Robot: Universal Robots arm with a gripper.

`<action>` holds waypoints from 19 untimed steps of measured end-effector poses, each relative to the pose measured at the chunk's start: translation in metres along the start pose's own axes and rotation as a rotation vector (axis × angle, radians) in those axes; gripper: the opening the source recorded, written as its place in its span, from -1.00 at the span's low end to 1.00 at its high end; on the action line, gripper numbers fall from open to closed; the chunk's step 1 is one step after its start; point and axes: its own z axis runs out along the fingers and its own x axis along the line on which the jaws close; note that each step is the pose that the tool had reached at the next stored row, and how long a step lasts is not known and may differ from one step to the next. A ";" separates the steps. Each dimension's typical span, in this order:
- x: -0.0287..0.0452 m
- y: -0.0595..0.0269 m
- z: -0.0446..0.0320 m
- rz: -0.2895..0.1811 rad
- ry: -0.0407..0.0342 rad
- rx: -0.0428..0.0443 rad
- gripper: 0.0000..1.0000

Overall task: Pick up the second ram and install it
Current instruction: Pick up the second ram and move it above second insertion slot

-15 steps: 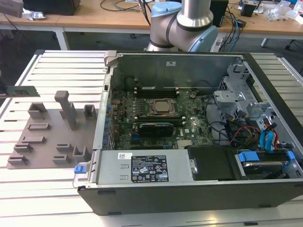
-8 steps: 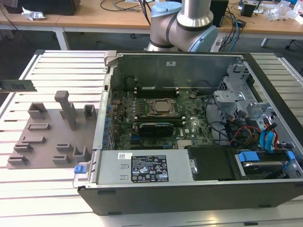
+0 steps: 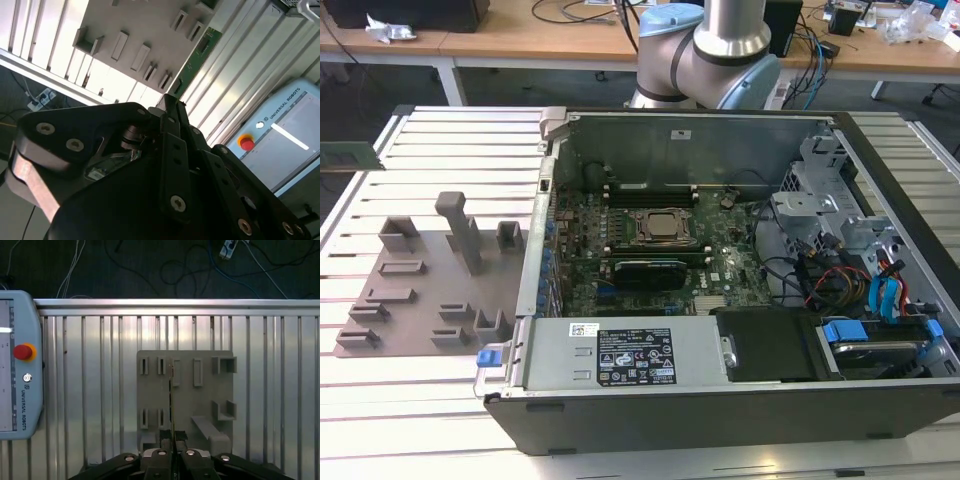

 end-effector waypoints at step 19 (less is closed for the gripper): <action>-0.0026 -0.0760 -0.0124 0.000 0.0001 -0.0096 -0.73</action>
